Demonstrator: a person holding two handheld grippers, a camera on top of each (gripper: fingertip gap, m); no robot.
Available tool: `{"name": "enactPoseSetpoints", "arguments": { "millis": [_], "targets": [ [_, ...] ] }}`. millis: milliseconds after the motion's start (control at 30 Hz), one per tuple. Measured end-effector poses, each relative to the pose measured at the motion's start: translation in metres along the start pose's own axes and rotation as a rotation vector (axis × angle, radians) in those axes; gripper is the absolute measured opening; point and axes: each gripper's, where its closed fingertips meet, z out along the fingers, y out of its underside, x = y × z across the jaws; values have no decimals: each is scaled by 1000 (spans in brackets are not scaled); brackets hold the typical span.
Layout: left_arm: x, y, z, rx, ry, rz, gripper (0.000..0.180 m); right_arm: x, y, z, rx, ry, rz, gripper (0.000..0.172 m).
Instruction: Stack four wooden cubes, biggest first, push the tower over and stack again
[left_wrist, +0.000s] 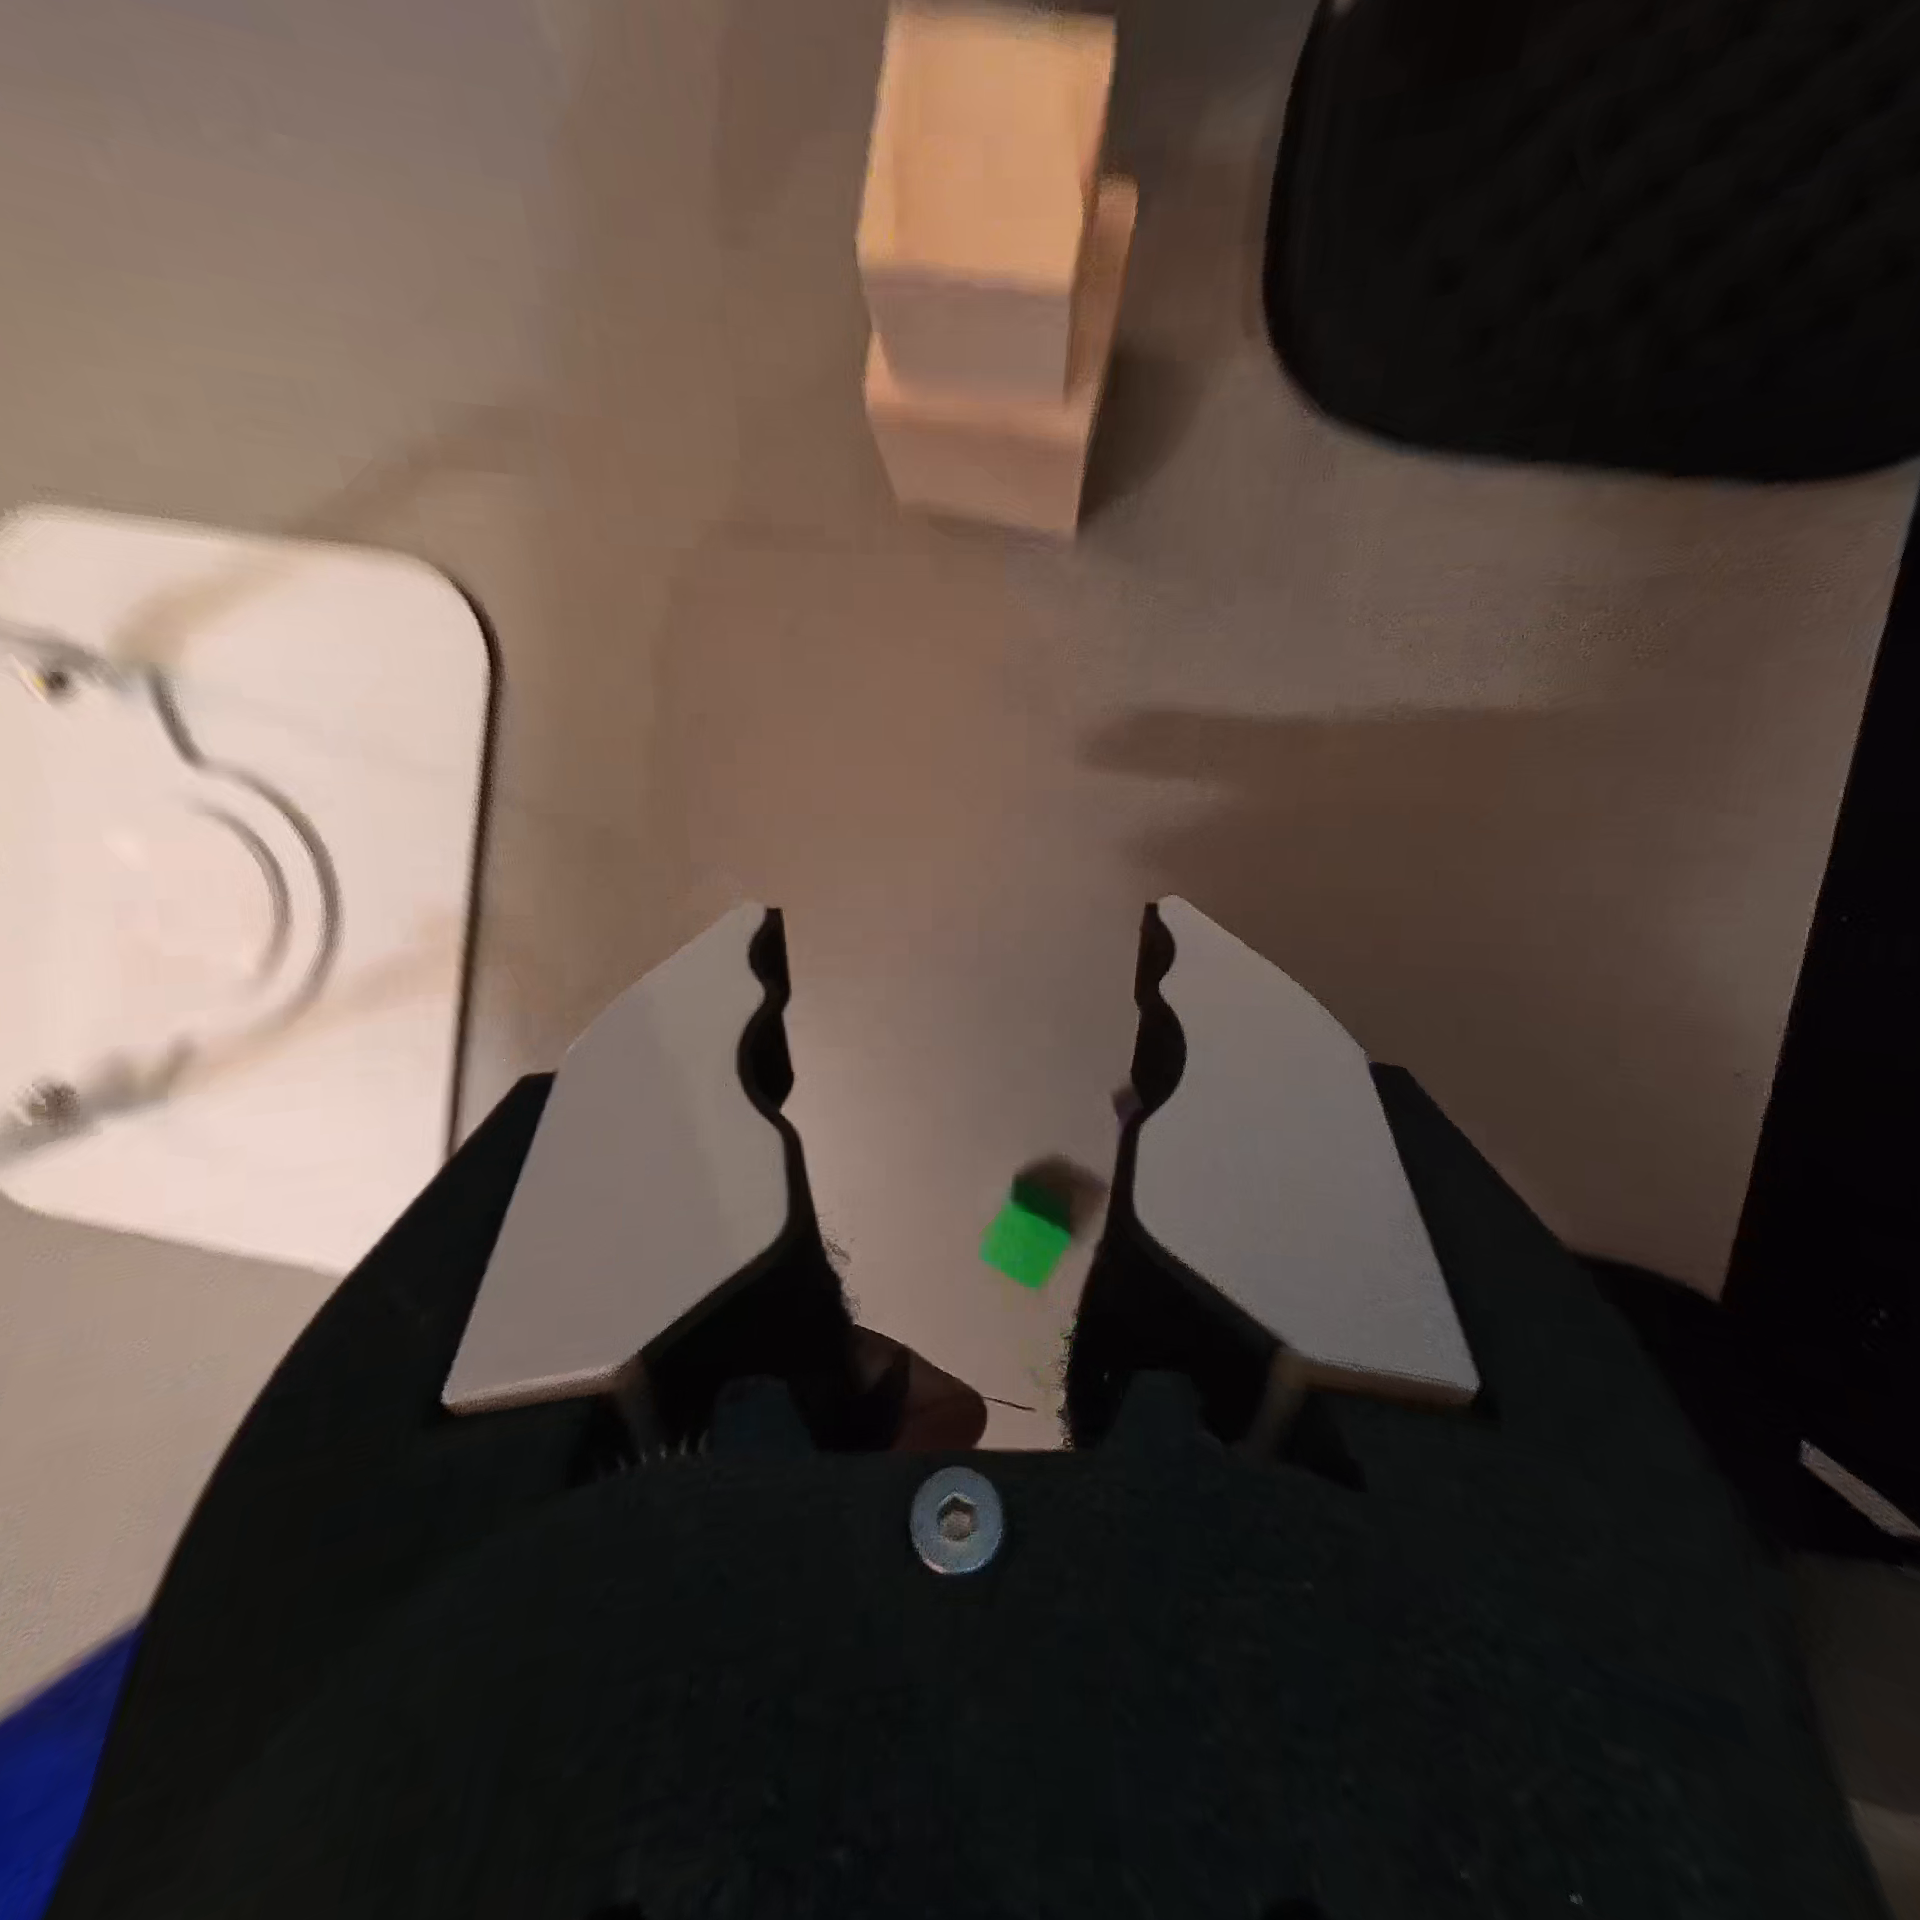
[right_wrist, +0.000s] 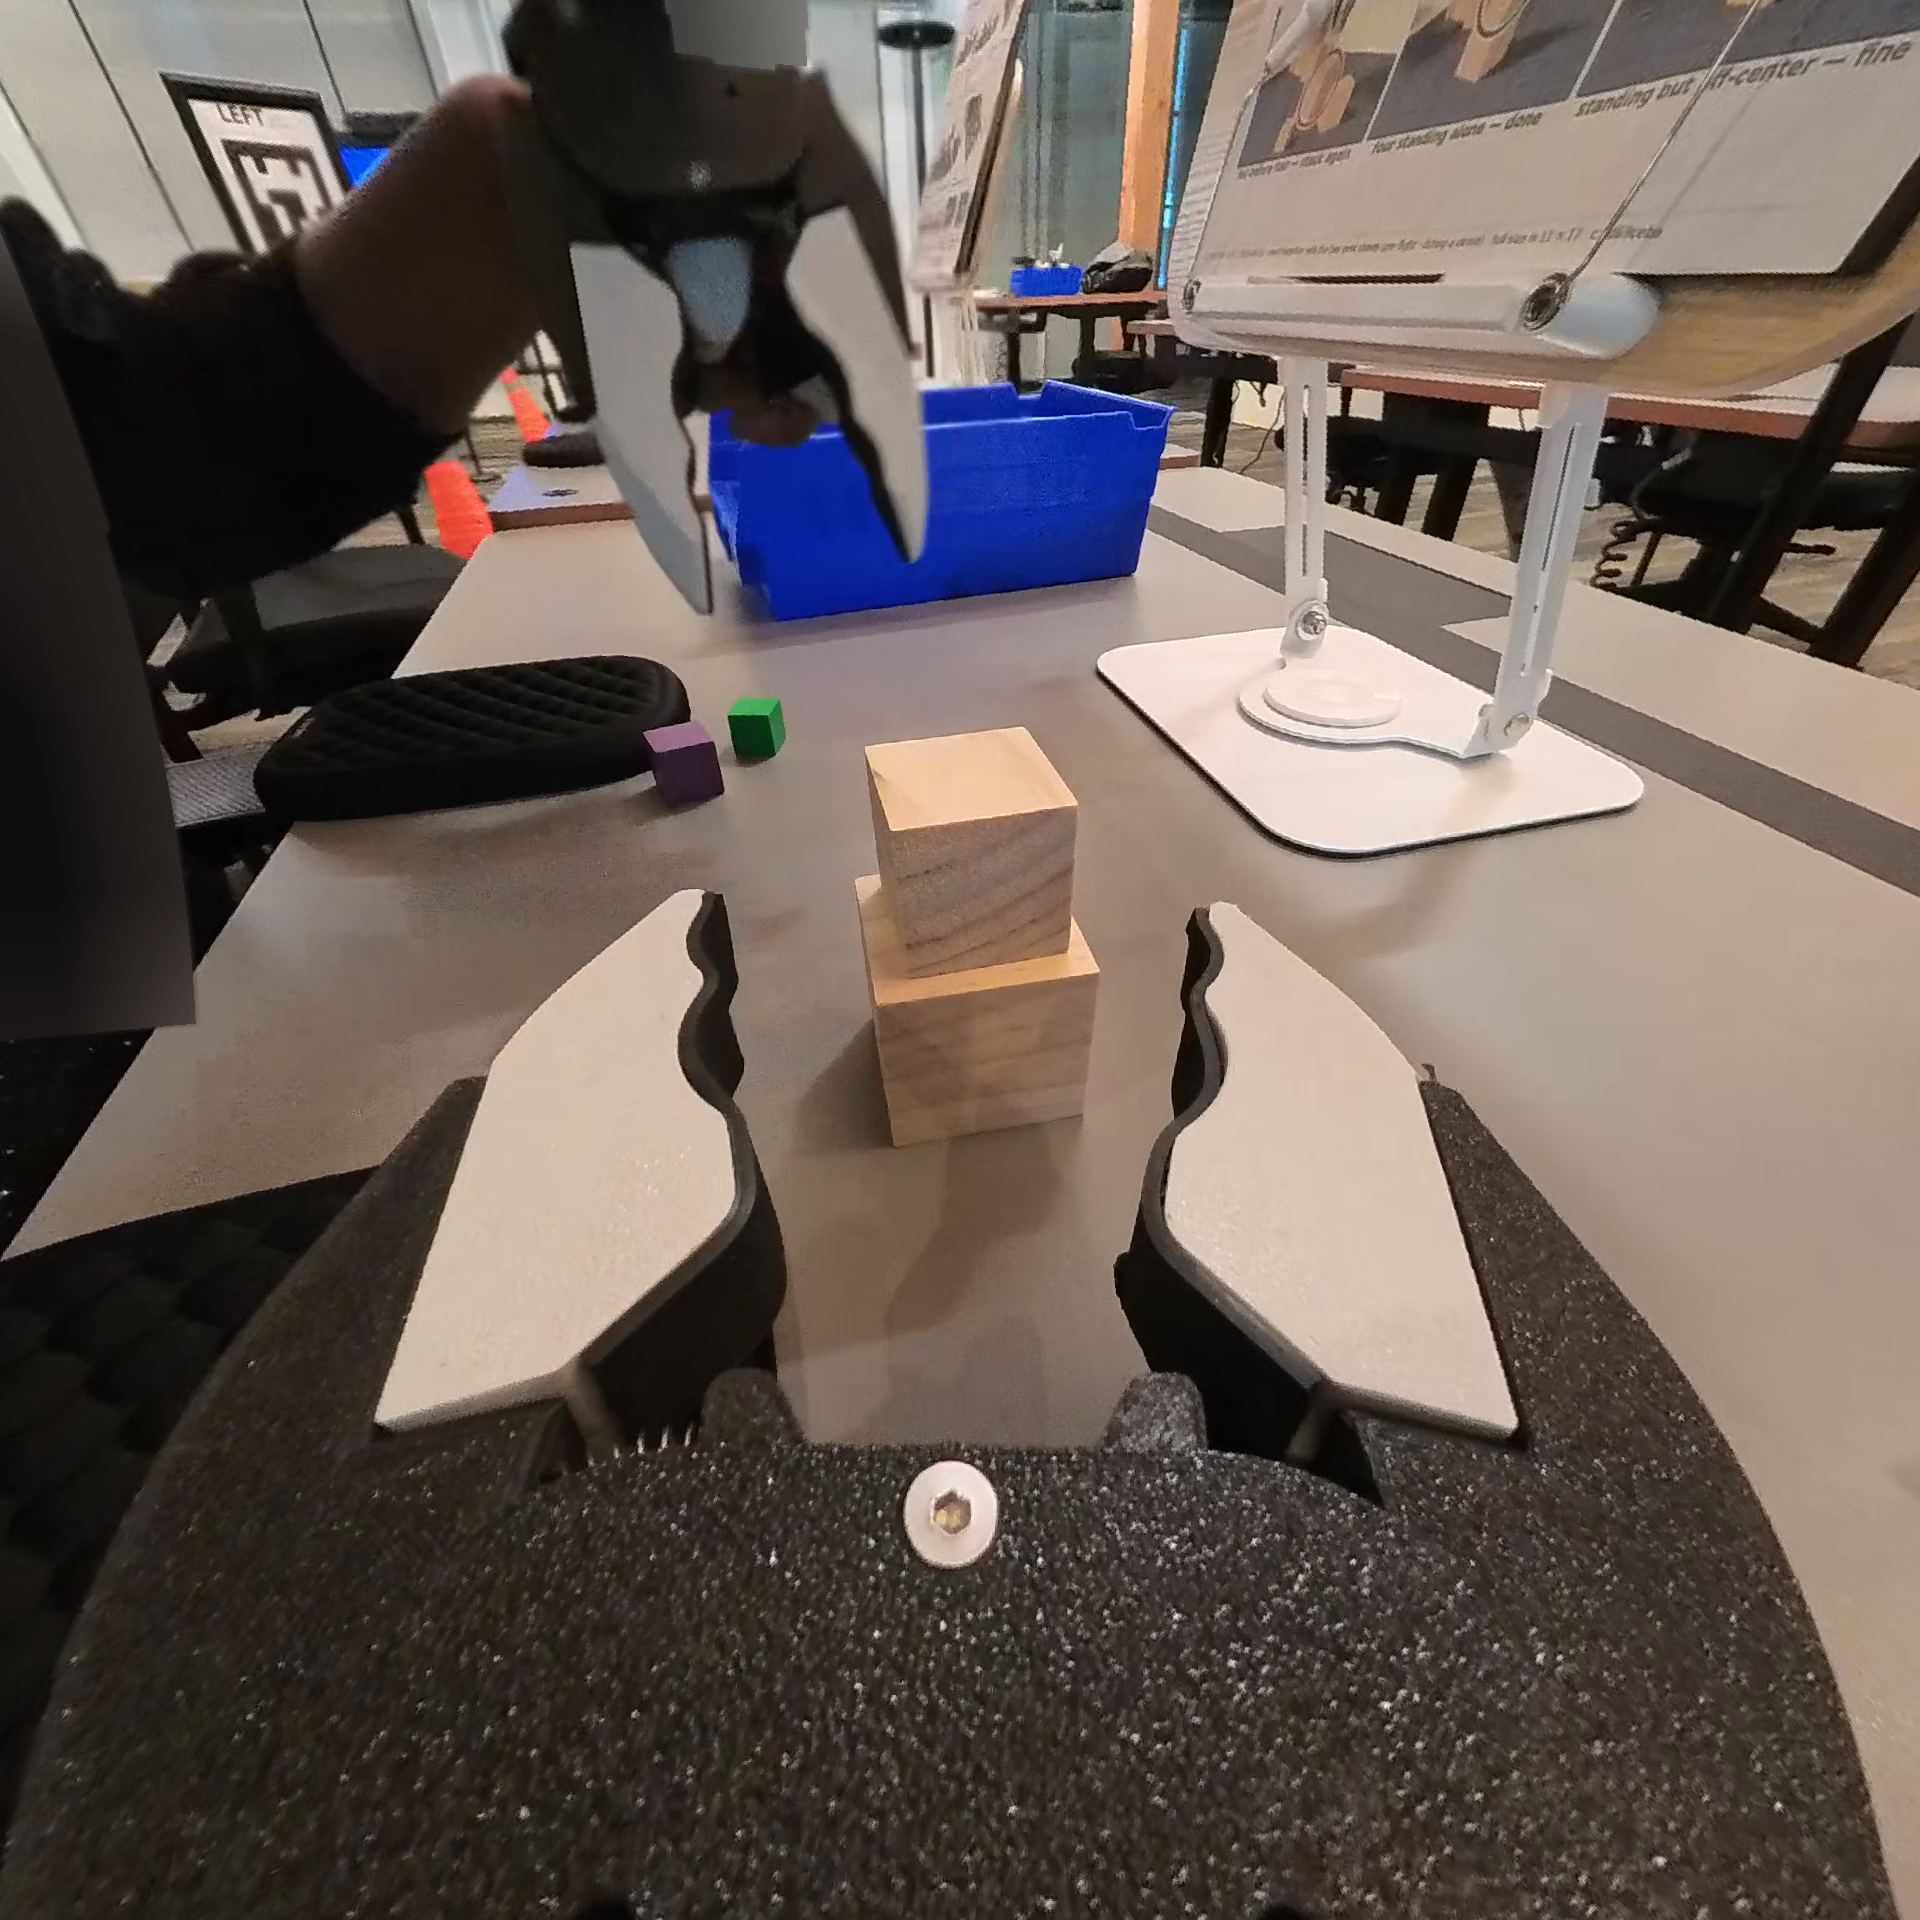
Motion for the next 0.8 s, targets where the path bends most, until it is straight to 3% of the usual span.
{"name": "enactPoseSetpoints", "arguments": {
  "millis": [167, 433, 500, 533, 567, 667, 800],
  "targets": [
    [34, 60, 13, -68, 29, -50, 58, 0, 0, 0, -4, 4, -2, 82],
    [52, 89, 32, -188, 32, -38, 57, 1, 1, 1, -5, 11, -3, 82],
    [56, 93, 36, -216, 51, -20, 49, 1, 0, 1, -5, 11, -1, 82],
    [56, 95, 38, -226, 58, -17, 37, 1, 0, 0, -4, 11, 1, 82],
    [56, 96, 39, -230, 63, -14, 27, 2, 0, 0, -3, 12, 1, 82],
    [55, 87, 34, -214, 95, 7, 27, 2, 0, 0, -4, 12, 1, 82],
    [34, 37, 15, -145, 71, 64, 27, 1, 0, 0, -5, 10, -1, 82]
  ]
}}
